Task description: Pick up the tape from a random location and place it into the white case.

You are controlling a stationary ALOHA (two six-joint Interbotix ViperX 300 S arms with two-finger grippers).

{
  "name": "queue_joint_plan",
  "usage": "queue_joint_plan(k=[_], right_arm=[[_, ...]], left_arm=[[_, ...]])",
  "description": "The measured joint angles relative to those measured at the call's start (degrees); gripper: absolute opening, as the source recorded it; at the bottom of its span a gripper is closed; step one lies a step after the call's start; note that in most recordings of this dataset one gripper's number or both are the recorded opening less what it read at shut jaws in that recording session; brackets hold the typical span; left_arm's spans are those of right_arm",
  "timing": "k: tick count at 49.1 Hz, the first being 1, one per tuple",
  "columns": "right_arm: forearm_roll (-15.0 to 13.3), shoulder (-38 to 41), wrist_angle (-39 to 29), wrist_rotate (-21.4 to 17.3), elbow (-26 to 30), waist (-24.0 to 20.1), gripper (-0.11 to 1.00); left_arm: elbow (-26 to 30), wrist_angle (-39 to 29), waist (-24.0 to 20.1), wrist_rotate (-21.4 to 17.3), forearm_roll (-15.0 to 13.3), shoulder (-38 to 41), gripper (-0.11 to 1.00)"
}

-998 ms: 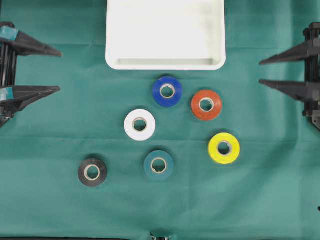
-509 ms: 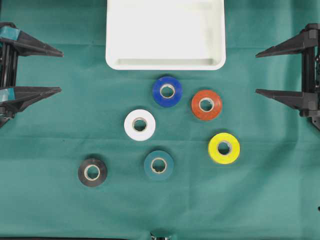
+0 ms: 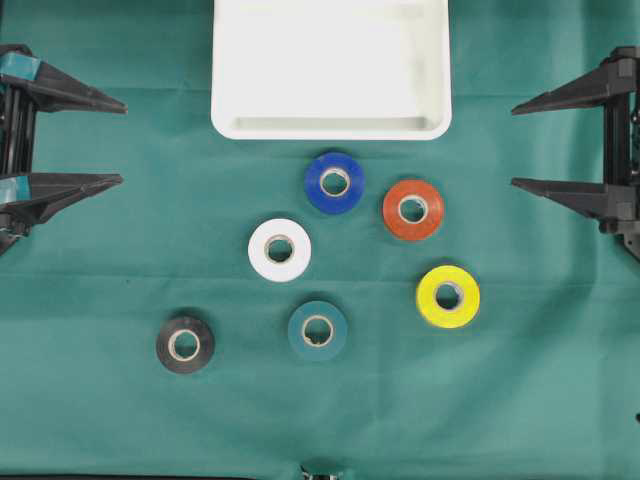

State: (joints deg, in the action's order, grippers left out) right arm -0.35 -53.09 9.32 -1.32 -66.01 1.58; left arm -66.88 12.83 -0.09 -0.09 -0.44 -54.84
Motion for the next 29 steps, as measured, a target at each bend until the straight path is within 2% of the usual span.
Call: queue_joint_plan(k=[18, 29], right_arm=[[-0.09, 0.00, 0.00, 0.09, 0.00, 0.00, 0.92], [-0.09, 0.00, 0.26, 0.00, 0.00, 0.00, 0.92]], left_arm=[[0.88, 2.72, 0.00, -0.18, 0.00, 0.88, 0.98], [5.45, 5.80, 0.00, -0.26, 0.00, 11.60, 0.98]])
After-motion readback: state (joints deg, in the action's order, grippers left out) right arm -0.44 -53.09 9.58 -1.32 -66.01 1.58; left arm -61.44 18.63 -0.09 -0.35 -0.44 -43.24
